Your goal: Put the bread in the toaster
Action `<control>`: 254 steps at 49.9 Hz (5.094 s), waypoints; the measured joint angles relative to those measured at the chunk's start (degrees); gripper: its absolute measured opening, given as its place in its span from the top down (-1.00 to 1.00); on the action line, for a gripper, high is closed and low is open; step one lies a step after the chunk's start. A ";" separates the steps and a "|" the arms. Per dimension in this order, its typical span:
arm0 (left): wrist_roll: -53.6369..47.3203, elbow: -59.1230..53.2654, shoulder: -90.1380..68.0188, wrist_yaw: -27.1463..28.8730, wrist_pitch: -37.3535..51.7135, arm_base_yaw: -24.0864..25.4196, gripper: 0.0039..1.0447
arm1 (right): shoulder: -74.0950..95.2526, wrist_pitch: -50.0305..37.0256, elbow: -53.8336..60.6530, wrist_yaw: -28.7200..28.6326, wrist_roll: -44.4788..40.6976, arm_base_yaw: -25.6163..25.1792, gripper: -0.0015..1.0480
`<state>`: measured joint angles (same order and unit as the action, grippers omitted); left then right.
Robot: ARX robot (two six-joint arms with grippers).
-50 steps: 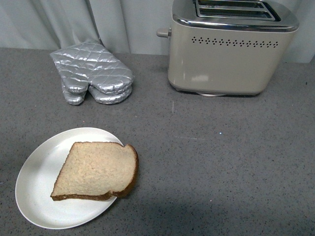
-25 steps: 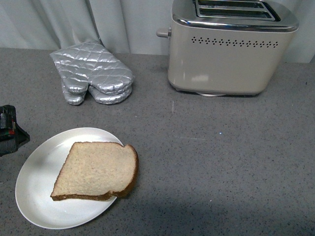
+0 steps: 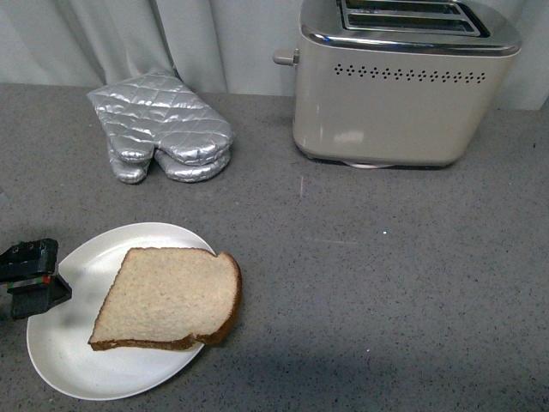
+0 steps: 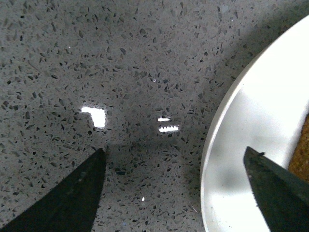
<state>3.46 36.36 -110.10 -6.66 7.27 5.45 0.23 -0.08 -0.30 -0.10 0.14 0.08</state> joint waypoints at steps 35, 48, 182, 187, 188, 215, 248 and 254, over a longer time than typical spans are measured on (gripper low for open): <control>6.38 1.11 1.55 -4.55 -0.72 -1.79 0.94 | 0.00 -0.02 0.00 0.02 0.00 0.00 -0.81; 16.92 2.99 4.39 -7.72 -0.46 -9.60 0.94 | 0.00 0.00 0.00 0.02 0.00 0.00 -0.81; -3.02 -35.30 77.90 6.78 24.44 -5.60 0.94 | 0.00 0.02 0.00 0.02 0.00 0.00 -0.81; -3.02 -35.32 81.09 6.78 21.46 -5.60 0.94 | 0.00 0.02 0.00 0.02 0.00 0.00 -0.81; -3.02 -35.32 82.09 6.78 20.55 -5.60 0.94 | 0.00 0.02 0.00 0.02 0.00 0.00 -0.81; -3.02 -35.32 94.97 6.78 8.09 -5.60 0.94 | 0.00 0.02 0.00 0.02 -0.02 0.00 -0.81; -3.04 -35.32 109.77 6.64 -7.13 -5.60 0.94 | 0.00 0.02 0.00 0.00 0.00 0.00 -0.81; -3.02 -35.32 109.79 6.64 -7.15 -5.60 0.71 | 0.00 0.02 0.00 0.02 0.00 0.00 -0.81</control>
<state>0.45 1.04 -0.32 -0.01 0.12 -0.14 0.23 -0.05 -0.30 -0.08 0.14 0.08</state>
